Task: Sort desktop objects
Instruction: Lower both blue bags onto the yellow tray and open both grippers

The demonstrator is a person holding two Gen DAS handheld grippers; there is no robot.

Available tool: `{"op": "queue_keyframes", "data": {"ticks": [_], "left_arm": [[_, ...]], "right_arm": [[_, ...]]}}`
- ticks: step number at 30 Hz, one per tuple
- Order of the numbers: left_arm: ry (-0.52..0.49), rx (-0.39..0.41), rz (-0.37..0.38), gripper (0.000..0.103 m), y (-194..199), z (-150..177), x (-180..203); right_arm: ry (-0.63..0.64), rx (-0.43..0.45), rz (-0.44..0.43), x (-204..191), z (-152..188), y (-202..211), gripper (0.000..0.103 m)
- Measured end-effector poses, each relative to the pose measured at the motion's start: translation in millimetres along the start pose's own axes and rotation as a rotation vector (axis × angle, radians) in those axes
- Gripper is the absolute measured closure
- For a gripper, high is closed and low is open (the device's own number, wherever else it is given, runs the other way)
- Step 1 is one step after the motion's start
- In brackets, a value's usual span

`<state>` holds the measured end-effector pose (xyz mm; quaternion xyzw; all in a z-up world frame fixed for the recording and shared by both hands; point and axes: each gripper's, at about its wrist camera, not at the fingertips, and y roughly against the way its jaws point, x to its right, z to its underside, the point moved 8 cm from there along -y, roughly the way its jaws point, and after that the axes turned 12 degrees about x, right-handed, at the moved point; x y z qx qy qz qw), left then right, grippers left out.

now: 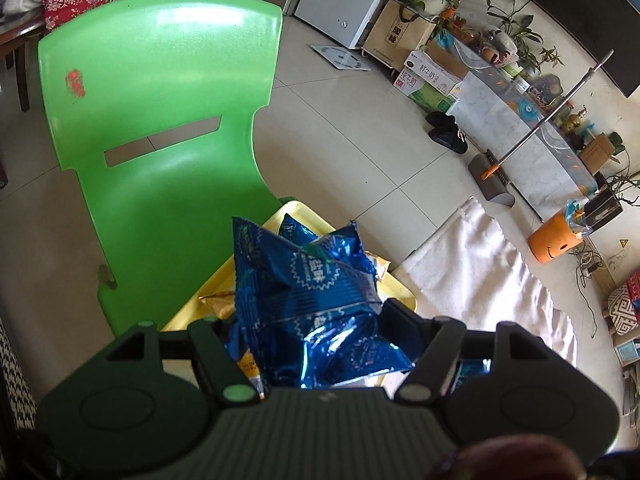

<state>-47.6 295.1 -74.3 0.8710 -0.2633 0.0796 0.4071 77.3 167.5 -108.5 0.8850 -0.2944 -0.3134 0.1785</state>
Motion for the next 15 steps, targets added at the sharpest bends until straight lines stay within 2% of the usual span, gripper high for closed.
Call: {"op": "queue_keyframes", "data": {"ticks": [3,13,15], "left_arm": [[-0.008,0.003,-0.024,0.036,0,1,-4],[0.104,-0.105,-0.127,0.036,-22,21,-36],[0.091,-0.115,-0.142,0.032,-24,25,-37]], "right_arm": [[-0.054,-0.019,-0.044,-2,-1,-12,0.038],[-0.187,-0.133,-0.139,-13,11,-62,0.037],[-0.189,-0.15,-0.147,-15,13,-67,0.035]]}}
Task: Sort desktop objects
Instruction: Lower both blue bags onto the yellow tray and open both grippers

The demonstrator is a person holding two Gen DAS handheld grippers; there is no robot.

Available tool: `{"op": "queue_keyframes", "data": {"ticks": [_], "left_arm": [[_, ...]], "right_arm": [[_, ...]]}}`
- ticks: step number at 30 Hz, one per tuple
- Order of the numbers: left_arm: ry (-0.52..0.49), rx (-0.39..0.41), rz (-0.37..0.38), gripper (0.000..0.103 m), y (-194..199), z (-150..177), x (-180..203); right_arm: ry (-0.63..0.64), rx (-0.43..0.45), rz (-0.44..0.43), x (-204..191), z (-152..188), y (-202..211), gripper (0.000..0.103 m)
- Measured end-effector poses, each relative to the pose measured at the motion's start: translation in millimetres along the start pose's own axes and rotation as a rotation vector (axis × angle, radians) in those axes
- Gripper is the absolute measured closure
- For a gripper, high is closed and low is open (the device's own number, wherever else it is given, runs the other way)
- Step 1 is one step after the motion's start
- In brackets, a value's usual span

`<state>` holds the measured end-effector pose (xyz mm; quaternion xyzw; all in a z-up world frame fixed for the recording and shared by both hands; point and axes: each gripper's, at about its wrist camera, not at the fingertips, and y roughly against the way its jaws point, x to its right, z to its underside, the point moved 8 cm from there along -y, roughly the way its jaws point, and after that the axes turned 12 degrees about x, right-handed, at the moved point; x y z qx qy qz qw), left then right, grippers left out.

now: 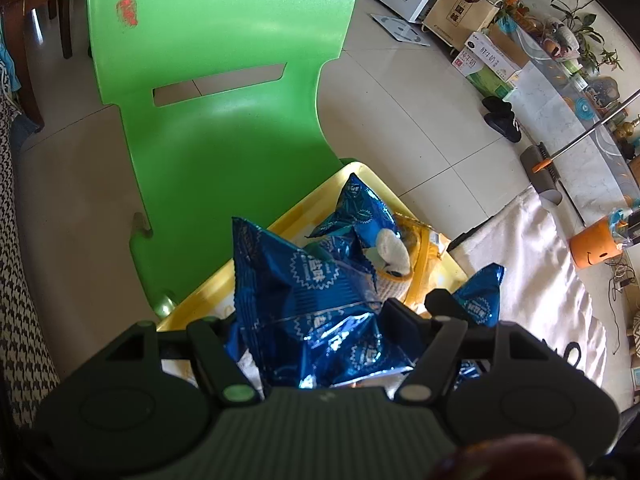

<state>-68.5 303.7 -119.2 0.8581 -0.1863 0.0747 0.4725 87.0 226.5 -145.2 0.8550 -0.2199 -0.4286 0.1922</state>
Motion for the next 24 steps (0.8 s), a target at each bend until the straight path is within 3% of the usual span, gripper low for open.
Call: {"op": "queue_keyframes", "data": {"ticks": [6,12,16,20,24], "left_arm": [[-0.008,0.007,-0.023,0.008,1,3,0],[0.004,0.008,-0.008,0.007,2,3,4],[-0.016,0.057,-0.009,0.006,9,-5,8],[-0.064,0.128,0.002,0.001,19,-14,16],[-0.098,0.135,0.047,0.001,24,-13,26]], "right_arm": [[-0.058,-0.01,-0.007,6,-1,-1,0.023],[-0.038,0.019,-0.003,4,-9,8,0.023],[-0.025,0.062,0.014,4,-19,17,0.023],[0.034,0.09,0.095,10,-26,29,0.023],[0.087,0.072,0.176,19,-25,43,0.023]]}}
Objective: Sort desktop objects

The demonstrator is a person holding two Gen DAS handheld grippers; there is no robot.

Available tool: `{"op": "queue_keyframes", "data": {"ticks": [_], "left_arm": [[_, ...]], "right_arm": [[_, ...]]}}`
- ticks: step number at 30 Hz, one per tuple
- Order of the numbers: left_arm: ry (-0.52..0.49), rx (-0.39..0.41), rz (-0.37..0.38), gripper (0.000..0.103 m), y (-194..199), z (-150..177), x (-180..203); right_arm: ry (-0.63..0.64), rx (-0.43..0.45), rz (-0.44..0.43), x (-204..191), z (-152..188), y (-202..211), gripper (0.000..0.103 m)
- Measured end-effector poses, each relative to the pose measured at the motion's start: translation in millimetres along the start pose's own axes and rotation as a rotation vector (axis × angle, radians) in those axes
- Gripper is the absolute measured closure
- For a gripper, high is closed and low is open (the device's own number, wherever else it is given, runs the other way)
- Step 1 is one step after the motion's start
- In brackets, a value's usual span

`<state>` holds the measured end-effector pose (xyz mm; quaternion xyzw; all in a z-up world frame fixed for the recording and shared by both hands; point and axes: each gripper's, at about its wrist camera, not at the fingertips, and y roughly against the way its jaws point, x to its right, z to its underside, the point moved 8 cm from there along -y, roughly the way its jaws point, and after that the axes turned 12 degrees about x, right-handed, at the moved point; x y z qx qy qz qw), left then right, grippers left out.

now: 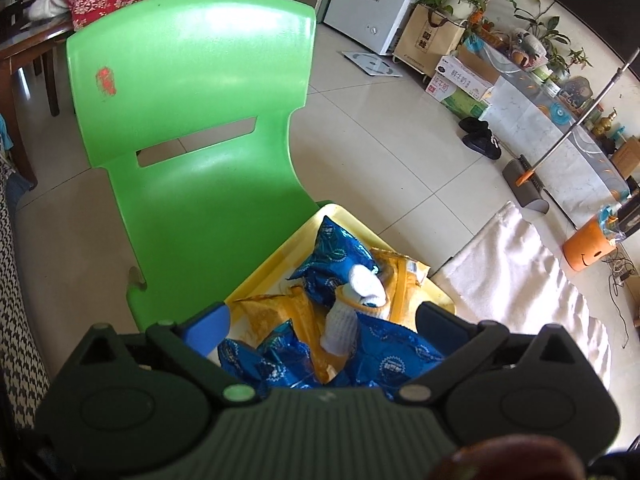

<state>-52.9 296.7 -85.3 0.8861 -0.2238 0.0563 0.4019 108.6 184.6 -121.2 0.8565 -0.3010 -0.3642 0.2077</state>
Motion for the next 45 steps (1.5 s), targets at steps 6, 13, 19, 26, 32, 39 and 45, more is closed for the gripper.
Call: {"op": "queue_keyframes", "data": {"ticks": [6,13,19,26,32,39,45], "left_arm": [[-0.041,-0.02,0.032,0.001,3,11,8],[-0.045,-0.024,0.062,0.001,32,45,6],[-0.085,-0.052,0.076,0.001,65,79,7],[-0.208,-0.032,0.071,0.001,113,108,20],[-0.304,-0.025,0.056,0.001,144,130,38],[-0.374,-0.008,0.028,0.001,161,144,47],[-0.412,-0.039,0.016,0.001,159,153,48]], "right_arm": [[0.039,-0.012,0.045,14,7,34,0.022],[0.13,0.0,0.113,32,12,76,0.018],[0.158,0.003,0.138,51,12,104,0.018],[0.193,0.029,0.105,63,5,128,0.018],[0.277,0.033,0.049,59,6,138,0.017],[0.483,-0.024,-0.05,33,26,133,0.016],[0.538,-0.054,-0.091,22,34,124,0.012]]}}
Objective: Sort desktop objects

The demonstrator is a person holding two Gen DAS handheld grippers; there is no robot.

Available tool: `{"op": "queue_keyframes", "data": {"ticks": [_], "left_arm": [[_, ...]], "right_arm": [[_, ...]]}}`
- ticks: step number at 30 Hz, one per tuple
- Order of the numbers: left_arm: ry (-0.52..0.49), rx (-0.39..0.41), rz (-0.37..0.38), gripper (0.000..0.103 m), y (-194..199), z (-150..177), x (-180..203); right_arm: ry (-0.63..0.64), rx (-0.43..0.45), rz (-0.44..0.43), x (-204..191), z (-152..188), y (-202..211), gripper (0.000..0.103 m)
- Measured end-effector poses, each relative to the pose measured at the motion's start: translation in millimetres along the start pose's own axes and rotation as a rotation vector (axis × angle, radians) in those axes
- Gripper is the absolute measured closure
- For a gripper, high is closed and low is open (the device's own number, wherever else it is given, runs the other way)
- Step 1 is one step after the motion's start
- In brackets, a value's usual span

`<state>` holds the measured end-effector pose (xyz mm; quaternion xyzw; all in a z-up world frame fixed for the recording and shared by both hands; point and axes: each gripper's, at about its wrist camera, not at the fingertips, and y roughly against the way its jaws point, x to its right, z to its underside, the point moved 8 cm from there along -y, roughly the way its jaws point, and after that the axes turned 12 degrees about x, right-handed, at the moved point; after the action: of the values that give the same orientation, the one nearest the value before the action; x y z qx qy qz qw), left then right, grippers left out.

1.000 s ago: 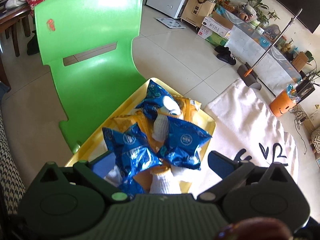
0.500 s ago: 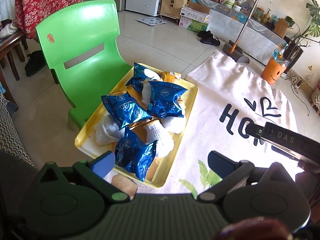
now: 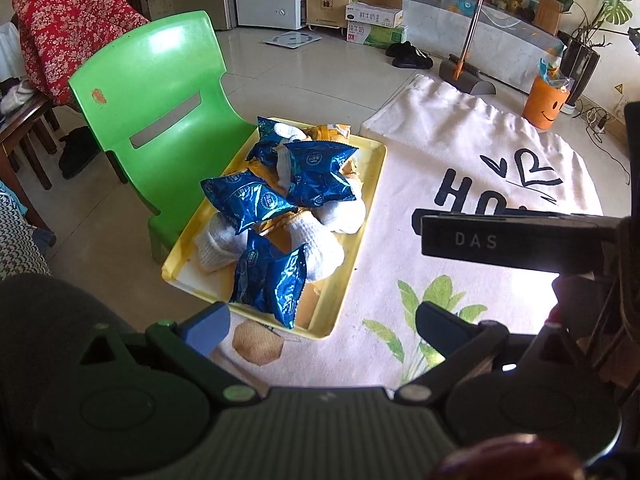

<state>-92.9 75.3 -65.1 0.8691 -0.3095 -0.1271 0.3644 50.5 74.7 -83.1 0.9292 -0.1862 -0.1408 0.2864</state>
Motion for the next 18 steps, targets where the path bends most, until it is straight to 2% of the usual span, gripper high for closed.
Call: {"op": "queue_keyframes", "data": {"ticks": [7,18], "left_arm": [[-0.056,-0.016,-0.023,0.001,-9,2,6],[-0.079,-0.048,-0.04,0.001,-26,-2,13]], "right_arm": [[0.097,-0.017,-0.028,-12,-1,-12,0.011],[0.142,-0.024,-0.066,-18,-8,-28,0.011]]}}
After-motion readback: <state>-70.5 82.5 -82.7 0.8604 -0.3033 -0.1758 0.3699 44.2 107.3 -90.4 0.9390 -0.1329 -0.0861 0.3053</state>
